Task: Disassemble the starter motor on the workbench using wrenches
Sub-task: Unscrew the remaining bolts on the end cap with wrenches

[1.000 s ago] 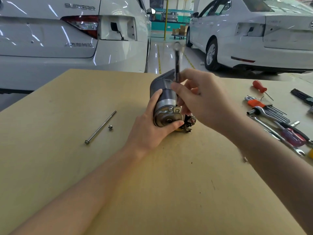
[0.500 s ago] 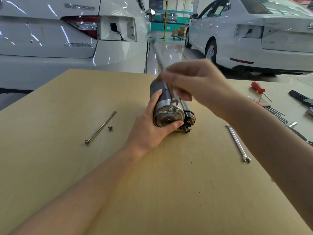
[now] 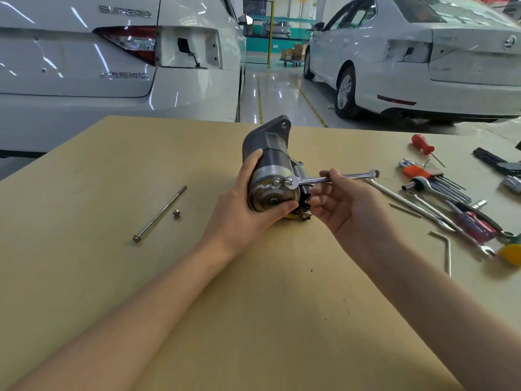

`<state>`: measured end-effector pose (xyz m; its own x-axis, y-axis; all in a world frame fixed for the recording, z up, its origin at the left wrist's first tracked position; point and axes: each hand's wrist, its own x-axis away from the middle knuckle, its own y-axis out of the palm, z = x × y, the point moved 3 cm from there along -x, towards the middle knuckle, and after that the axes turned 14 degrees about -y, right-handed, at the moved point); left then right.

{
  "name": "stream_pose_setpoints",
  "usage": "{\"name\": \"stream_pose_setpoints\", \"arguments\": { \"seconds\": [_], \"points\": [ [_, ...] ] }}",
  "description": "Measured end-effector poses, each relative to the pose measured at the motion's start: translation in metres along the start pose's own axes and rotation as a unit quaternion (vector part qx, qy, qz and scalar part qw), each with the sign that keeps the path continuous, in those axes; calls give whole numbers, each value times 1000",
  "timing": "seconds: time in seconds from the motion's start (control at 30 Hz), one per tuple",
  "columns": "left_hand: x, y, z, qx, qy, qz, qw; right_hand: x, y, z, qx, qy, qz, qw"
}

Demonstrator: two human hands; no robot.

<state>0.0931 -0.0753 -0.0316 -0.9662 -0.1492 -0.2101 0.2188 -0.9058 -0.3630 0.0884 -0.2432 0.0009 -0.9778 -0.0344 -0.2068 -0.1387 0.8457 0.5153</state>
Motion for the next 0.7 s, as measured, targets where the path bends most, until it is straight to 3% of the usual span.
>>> {"name": "stream_pose_setpoints", "arguments": {
  "seconds": [0.57, 0.7],
  "points": [
    [2, -1, 1, 1, 4, -7, 1000, 12, 3, 3, -29, -47, 15, 998],
    [2, 0, 2, 10, -3, -13, 1000, 6, 8, -9, 57, -76, -5, 995]
  ]
}}
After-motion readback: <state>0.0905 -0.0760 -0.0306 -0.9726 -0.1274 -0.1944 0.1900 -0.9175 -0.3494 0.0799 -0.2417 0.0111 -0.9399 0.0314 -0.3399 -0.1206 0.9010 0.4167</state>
